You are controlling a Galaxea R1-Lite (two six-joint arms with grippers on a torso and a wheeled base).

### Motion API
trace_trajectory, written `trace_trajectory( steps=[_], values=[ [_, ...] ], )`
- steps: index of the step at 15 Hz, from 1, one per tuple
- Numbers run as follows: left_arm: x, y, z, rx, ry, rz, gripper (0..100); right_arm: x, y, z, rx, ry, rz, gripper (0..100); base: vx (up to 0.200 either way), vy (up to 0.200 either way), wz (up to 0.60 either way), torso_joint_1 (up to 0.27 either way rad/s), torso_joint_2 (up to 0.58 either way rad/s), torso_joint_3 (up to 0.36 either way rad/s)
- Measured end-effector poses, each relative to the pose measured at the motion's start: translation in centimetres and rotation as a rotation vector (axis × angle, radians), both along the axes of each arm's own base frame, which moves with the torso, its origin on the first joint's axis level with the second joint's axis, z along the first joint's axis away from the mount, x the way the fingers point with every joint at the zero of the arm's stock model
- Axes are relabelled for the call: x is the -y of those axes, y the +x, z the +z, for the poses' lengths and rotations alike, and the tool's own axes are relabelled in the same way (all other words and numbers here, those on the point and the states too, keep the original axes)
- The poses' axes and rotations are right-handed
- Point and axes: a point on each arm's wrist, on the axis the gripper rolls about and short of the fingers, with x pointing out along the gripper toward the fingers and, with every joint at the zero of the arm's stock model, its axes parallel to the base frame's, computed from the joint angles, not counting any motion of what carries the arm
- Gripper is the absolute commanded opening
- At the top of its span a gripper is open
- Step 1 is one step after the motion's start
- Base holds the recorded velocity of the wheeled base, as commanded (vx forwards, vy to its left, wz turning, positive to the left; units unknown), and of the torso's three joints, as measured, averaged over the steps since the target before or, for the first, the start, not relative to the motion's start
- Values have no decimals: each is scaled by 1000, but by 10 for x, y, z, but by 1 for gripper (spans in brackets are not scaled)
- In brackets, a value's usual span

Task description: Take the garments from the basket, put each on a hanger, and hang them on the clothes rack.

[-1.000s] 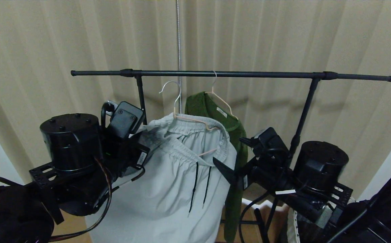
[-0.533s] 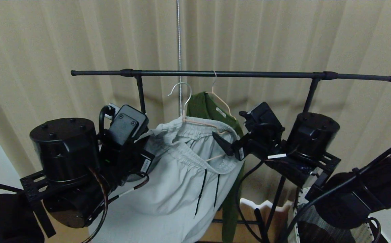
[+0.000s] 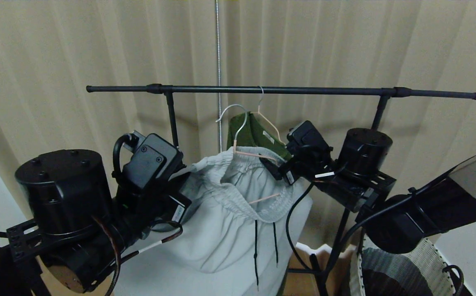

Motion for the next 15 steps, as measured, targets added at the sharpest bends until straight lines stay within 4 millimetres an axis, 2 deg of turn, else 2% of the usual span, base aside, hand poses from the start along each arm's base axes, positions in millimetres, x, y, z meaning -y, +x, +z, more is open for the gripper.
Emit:
trace_trajectory(
  steps=[8,9,15],
  values=[
    [-1,-2,1,1,-4,-32,0,-4,1,-5,-7,-4,25,100,0,0,0,0,0,0],
    [-1,-3,1,2,-5,-31,0,-4,0,-5,-7,-4,29,0,0,0,0,0,0,0],
    [-1,-3,2,4,-9,-36,0,-9,-3,-6,-9,-4,52,0,0,0,0,0,0,0]
  ],
)
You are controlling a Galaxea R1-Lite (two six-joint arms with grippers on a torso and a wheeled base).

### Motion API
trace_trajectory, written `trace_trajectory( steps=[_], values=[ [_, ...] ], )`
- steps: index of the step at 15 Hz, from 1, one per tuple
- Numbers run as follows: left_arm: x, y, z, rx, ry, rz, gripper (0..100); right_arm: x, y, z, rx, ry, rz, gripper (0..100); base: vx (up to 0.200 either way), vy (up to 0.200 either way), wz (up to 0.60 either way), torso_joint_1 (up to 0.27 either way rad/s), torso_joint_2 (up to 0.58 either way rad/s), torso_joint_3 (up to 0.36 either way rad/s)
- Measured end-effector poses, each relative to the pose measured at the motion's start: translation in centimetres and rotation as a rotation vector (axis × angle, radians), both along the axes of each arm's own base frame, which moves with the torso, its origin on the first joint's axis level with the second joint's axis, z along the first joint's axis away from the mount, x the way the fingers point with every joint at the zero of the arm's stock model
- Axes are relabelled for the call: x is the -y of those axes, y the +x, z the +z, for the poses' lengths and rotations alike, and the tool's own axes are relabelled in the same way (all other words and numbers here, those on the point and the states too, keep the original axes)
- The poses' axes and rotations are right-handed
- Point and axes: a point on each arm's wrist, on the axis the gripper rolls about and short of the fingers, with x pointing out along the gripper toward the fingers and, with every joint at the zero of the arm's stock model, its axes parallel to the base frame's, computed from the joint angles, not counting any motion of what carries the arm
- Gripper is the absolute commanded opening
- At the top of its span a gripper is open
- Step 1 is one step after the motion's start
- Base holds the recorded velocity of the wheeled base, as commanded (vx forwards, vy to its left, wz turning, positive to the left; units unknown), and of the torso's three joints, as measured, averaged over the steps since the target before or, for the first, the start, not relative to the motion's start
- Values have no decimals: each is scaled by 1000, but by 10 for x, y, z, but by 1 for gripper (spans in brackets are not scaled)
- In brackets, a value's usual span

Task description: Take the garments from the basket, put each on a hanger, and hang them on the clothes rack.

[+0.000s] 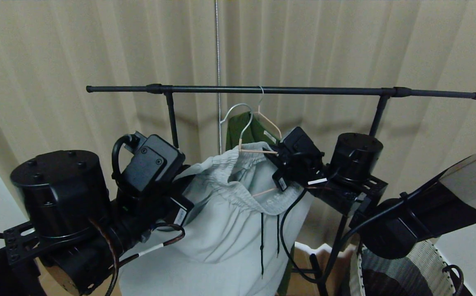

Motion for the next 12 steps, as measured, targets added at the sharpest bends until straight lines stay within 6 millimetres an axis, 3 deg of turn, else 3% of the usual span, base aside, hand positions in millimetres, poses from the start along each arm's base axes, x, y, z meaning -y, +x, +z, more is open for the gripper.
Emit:
trace_trajectory(
  steps=[6,7,12],
  values=[
    [-1,1,-1,-6,-3,14,0,-1,-1,1,5,3,-2,0,0,0,0,0,0,0],
    [-1,0,-2,-11,-5,15,100,-1,-1,2,6,4,-3,0,0,0,0,0,0,0],
    [-2,-2,-6,-26,-10,10,100,-1,-1,3,6,5,-9,0,0,0,0,0,0,0]
  ],
)
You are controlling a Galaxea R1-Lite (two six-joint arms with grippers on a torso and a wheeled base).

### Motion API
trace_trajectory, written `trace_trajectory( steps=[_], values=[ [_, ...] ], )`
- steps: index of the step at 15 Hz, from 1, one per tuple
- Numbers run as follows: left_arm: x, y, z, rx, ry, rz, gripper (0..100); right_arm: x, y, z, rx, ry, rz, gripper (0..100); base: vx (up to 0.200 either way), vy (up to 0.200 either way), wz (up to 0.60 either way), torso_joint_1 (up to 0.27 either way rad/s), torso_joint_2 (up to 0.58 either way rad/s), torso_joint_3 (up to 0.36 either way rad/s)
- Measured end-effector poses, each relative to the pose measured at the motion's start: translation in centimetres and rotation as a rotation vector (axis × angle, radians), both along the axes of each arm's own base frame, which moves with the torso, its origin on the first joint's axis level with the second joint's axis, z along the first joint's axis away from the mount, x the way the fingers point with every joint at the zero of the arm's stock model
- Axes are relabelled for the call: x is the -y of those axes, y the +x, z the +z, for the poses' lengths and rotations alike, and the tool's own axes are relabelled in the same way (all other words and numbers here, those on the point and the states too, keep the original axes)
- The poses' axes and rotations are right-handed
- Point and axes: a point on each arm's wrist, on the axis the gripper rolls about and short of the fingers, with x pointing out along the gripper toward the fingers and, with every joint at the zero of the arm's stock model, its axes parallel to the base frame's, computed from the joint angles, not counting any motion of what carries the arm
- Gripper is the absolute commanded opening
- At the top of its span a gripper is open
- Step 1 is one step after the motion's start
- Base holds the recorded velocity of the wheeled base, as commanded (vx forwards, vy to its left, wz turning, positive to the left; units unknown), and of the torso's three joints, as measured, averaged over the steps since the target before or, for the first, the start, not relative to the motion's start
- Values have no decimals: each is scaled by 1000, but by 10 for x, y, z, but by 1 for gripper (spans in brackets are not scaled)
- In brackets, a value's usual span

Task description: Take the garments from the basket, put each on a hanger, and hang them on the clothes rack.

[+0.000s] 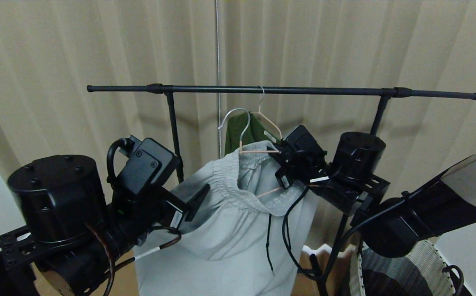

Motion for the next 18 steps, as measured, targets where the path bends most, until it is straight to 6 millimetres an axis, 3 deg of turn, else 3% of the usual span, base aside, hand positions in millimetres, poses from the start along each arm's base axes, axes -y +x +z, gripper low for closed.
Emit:
trace_trajectory(
  steps=[5,11,14,18],
  values=[
    [-6,-10,2,-5,-22,-81,100,19,5,5,5,5,-57,0,0,0,0,0,0,0],
    [-14,-20,6,-20,-110,-71,100,66,5,11,-2,2,-193,0,0,0,0,0,0,0],
    [-20,-24,-5,-63,-104,-53,100,87,-4,22,10,23,-238,0,0,0,0,0,0,0],
    [-29,-27,-20,-124,-105,-22,100,98,-22,37,28,61,-249,0,0,0,0,0,0,0]
  ],
)
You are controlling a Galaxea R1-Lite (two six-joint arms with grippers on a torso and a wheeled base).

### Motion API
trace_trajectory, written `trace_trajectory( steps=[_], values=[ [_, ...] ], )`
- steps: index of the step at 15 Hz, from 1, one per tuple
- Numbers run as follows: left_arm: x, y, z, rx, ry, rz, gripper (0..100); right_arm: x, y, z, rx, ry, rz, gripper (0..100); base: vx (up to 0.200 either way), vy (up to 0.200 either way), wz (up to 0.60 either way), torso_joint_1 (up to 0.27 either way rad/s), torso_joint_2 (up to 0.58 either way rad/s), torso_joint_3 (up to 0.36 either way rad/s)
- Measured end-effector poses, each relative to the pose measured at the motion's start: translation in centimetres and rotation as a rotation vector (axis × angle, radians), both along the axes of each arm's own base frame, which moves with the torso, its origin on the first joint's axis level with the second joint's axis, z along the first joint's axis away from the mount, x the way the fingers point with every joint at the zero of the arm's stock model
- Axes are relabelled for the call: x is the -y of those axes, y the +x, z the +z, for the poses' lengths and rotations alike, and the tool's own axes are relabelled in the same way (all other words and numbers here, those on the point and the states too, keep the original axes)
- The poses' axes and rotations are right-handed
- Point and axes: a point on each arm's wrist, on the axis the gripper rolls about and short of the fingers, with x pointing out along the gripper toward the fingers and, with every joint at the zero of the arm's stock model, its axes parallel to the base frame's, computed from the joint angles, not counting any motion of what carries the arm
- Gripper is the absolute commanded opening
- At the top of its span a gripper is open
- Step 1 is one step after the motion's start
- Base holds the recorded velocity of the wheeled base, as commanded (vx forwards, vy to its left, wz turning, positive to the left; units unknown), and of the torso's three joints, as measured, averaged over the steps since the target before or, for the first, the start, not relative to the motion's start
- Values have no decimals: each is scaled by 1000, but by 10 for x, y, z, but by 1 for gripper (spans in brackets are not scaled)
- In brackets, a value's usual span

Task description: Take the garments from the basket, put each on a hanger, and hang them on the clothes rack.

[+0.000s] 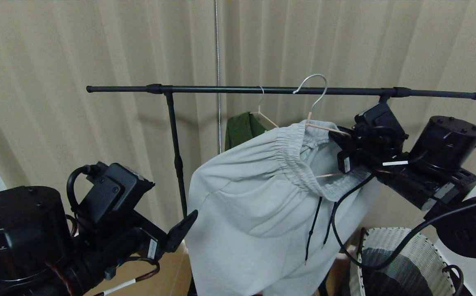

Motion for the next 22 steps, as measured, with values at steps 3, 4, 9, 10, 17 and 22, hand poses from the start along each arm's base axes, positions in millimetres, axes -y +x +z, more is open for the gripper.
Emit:
trace_trajectory(
  steps=[3,4,9,10,17,22],
  values=[
    [-3,7,-9,-31,14,35,100,2,-5,6,17,7,-1,0,0,0,0,0,0,0],
    [-3,8,-10,-24,8,37,100,2,-6,8,20,7,-1,0,0,0,0,0,0,0],
    [-2,11,-17,-38,38,34,100,3,-12,14,36,22,6,0,0,0,0,0,0,0],
    [-2,11,-18,-42,40,29,100,2,-13,15,39,27,9,0,0,0,0,0,0,0],
    [11,24,-13,-47,-1,-104,100,-5,-18,19,48,35,40,0,0,0,0,0,0,0],
    [9,33,-19,-67,5,-74,0,-6,-20,22,57,39,47,0,0,0,0,0,0,0]
  ],
)
